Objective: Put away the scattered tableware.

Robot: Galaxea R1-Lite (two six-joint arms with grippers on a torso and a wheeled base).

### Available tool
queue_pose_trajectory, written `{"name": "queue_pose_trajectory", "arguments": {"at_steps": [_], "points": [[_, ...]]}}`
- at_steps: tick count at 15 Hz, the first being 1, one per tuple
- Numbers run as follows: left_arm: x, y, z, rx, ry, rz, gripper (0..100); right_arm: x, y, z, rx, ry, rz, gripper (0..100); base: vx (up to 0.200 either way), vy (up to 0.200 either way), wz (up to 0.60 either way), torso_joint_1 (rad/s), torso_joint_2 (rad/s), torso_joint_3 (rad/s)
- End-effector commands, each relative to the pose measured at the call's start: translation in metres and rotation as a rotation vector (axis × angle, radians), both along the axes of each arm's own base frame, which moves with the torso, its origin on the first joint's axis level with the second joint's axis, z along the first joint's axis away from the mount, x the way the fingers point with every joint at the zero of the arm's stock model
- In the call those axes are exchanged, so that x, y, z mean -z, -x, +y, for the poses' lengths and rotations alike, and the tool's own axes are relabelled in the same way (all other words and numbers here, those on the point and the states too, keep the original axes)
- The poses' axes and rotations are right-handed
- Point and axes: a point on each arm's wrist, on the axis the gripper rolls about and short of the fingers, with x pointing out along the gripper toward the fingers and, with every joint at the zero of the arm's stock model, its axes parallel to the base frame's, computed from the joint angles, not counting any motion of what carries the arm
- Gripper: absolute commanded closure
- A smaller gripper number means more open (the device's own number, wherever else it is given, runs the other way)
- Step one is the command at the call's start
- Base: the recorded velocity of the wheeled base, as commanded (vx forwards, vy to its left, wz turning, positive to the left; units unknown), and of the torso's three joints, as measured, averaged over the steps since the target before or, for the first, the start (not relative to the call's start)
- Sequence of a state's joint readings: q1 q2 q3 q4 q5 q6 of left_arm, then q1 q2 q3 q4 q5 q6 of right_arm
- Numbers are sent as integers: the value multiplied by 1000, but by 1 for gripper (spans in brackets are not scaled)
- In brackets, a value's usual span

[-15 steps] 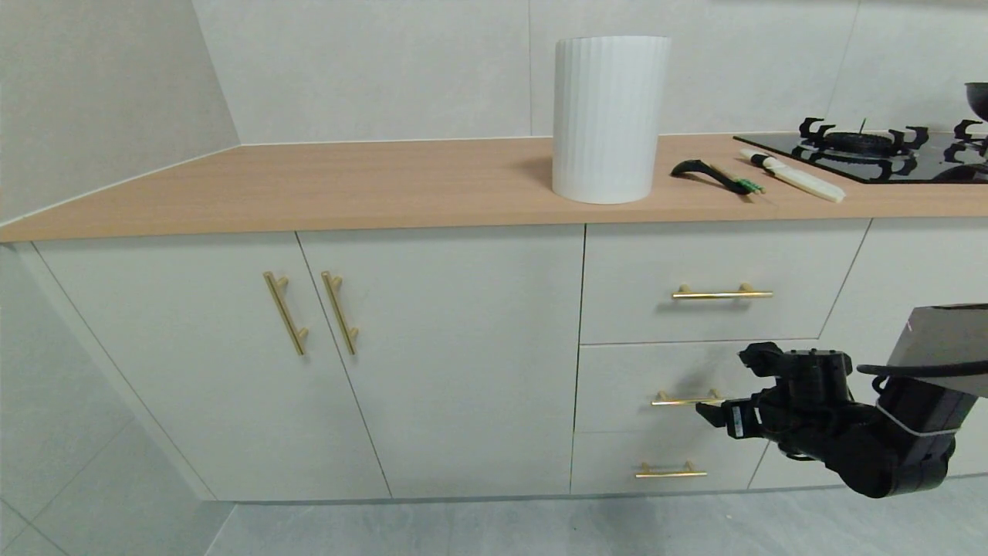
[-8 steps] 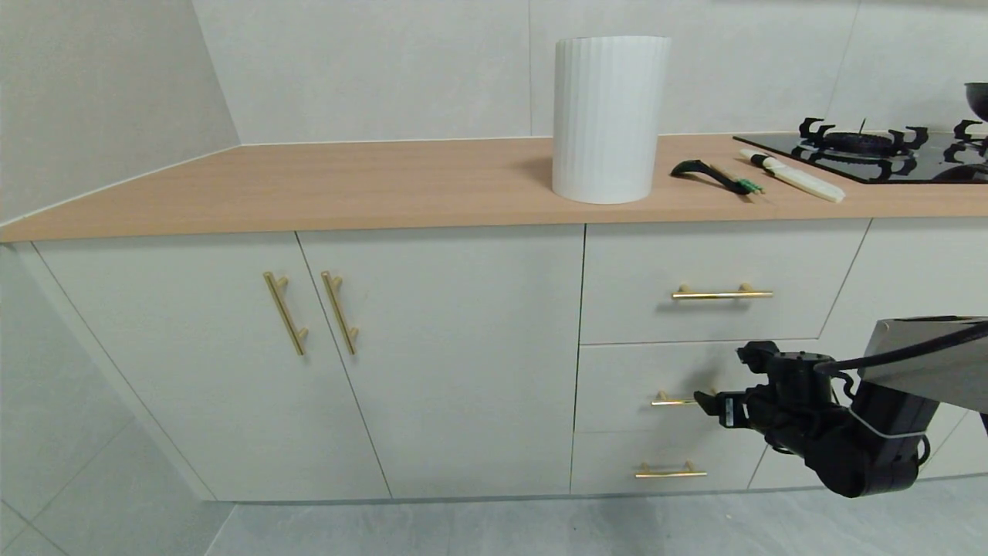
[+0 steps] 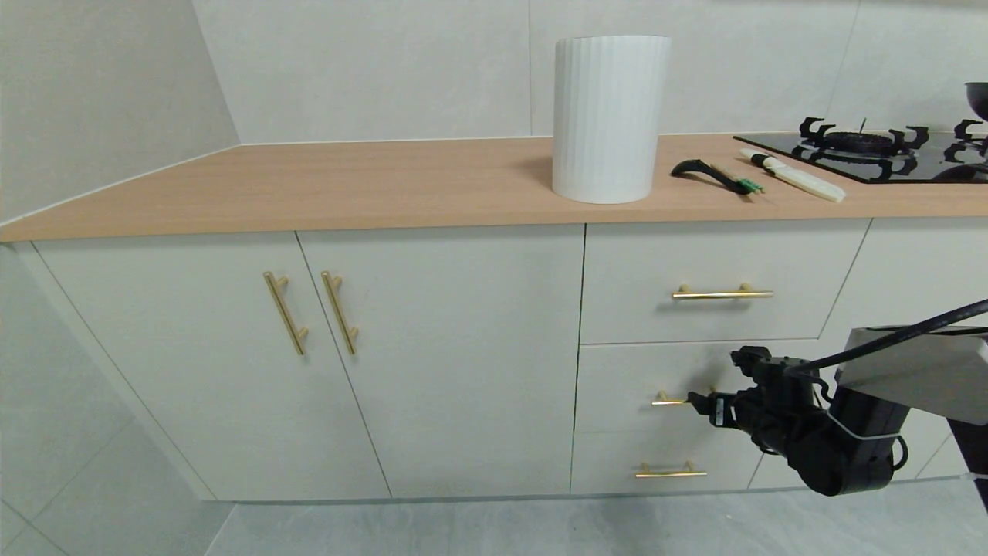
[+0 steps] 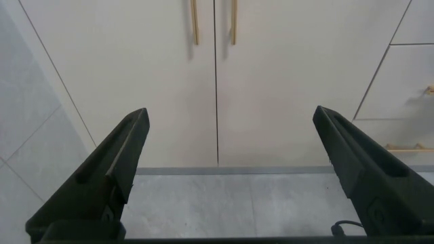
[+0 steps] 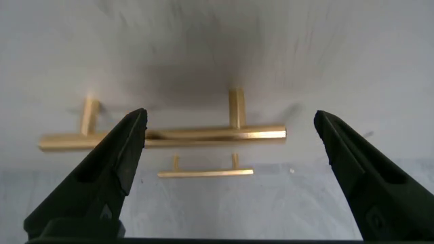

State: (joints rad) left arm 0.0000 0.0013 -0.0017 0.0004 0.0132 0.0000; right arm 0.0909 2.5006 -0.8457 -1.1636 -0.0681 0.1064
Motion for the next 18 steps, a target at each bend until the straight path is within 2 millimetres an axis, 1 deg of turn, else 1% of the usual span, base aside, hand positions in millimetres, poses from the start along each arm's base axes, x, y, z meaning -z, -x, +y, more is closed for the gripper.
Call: {"name": "queue_pose_trajectory", "arguments": {"at_steps": [1, 4, 9, 11, 13, 15, 17, 18], "points": [[0, 0, 0, -1, 0, 0, 0, 3, 2, 1, -4, 3, 21, 0, 0, 0, 0, 0, 0, 0], [0, 0, 0, -1, 0, 2, 0, 6, 5, 1, -5, 10, 79, 0, 0, 0, 0, 0, 0, 0], [0, 0, 0, -1, 0, 0, 0, 6, 6, 1, -5, 10, 81, 0, 0, 0, 0, 0, 0, 0], [0, 0, 0, -1, 0, 0, 0, 2, 10, 0, -6, 13, 93, 0, 0, 0, 0, 0, 0, 0], [0, 0, 0, -1, 0, 0, 0, -10, 18, 0, -10, 18, 132, 0, 0, 0, 0, 0, 0, 0], [0, 0, 0, -1, 0, 2, 0, -50, 36, -1, -48, -3, 216, 0, 0, 0, 0, 0, 0, 0], [0, 0, 0, -1, 0, 0, 0, -96, 54, -1, -113, -47, 236, 0, 0, 0, 0, 0, 0, 0], [0, 0, 0, -1, 0, 0, 0, -112, 62, -1, -130, -57, 239, 0, 0, 0, 0, 0, 0, 0]]}}
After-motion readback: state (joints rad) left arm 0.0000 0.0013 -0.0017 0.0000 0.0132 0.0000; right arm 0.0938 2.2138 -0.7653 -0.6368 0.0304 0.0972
